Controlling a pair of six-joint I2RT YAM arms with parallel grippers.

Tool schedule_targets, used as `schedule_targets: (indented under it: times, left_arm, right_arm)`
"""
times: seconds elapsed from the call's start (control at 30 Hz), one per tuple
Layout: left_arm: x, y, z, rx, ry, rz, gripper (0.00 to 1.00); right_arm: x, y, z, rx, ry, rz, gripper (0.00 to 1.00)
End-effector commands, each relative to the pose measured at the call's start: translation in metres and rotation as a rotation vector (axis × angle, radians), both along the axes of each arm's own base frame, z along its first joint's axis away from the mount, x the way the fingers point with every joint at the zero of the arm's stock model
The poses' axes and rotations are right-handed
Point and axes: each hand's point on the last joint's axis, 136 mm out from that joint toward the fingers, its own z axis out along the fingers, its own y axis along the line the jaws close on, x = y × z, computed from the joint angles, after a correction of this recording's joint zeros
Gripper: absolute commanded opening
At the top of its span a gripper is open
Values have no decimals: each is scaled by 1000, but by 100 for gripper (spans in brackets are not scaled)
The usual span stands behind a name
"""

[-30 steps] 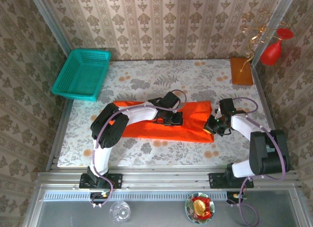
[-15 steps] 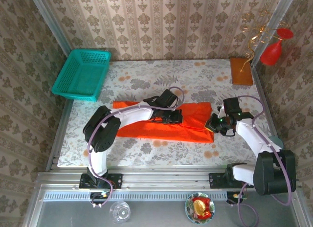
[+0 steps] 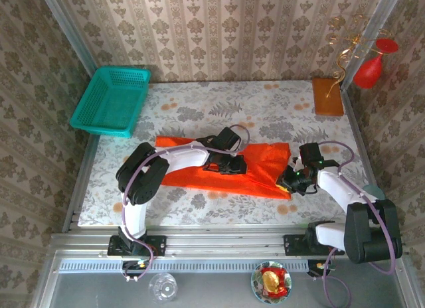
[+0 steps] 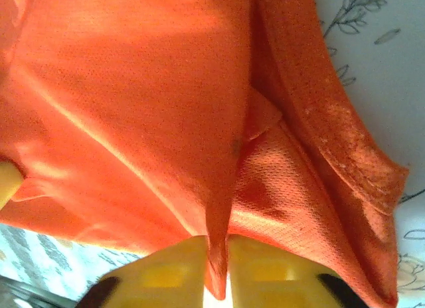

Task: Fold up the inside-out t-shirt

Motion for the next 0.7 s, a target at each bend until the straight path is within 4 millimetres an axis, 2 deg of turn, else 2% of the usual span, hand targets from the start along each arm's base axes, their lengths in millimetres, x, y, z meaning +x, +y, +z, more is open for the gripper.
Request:
schedule_targets:
  times: [0.0,0.1,0.2,0.3,0.4,0.53,0.67]
  left_arm:
    - [0,5,1,9,-7,-7,23]
    - [1,12,16,14,-39,-4,27]
    - [4,19,34,19,-86,-2,28]
    - [6,20,44,27,-113,-15,28]
    - [12,31,43,74,-132,-11,22]
    - [28,65,33,131,-141,39,16]
    - [53,116,18,182,-119,125,9]
  right_arm:
    - [2,-3,10,-27,-11,11,31]
    - [11,-16,28,-100,-61,-5,40]
    - [29,-29,44,-159,-118,-21,44]
    - [54,-40,51,-221,-143,-9,45]
    - [80,-55,50,-310,-133,13,44]
    - [108,-71,37,-397,-92,46,42]
    - [132,-76,21,-404,-56,82,40]
